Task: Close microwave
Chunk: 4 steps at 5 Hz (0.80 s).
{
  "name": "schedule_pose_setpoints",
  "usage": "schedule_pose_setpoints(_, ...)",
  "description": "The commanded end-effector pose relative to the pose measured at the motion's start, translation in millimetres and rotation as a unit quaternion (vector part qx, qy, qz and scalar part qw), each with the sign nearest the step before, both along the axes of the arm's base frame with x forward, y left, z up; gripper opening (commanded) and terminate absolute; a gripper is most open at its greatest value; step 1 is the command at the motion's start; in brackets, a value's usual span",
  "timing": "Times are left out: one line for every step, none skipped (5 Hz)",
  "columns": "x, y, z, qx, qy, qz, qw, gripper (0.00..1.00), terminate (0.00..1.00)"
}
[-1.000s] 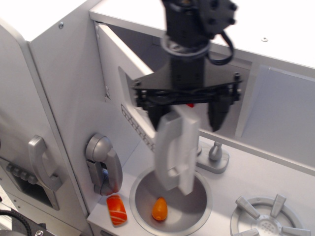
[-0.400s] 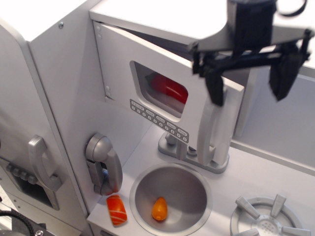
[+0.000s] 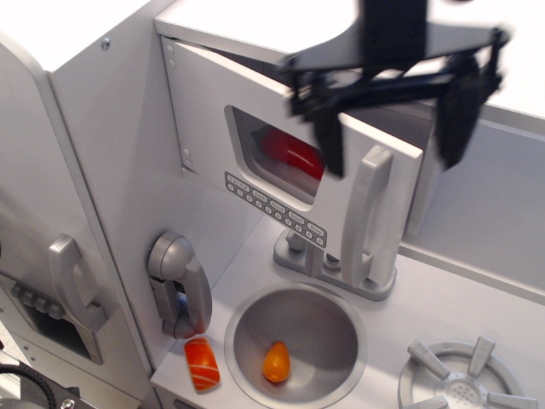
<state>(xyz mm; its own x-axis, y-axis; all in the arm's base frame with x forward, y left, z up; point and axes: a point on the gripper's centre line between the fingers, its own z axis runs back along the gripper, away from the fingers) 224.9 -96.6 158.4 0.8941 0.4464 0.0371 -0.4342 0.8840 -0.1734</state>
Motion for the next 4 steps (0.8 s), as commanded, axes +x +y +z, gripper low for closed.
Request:
schedule_pose_setpoints(-34,48,-22,0.03,-0.015,-0.035,0.9988,1.0,0.0)
schedule_pose_setpoints(-23,66,-41,0.056,-0.017,-0.047,0.9972,1.0,0.0)
schedule_pose_setpoints(-6,74,-52,0.075,-0.049,-0.052,0.9946,1.0,0.0)
schedule_pose_setpoints(12,75,-57,0.082,-0.073,-0.03,0.9935,1.0,0.0)
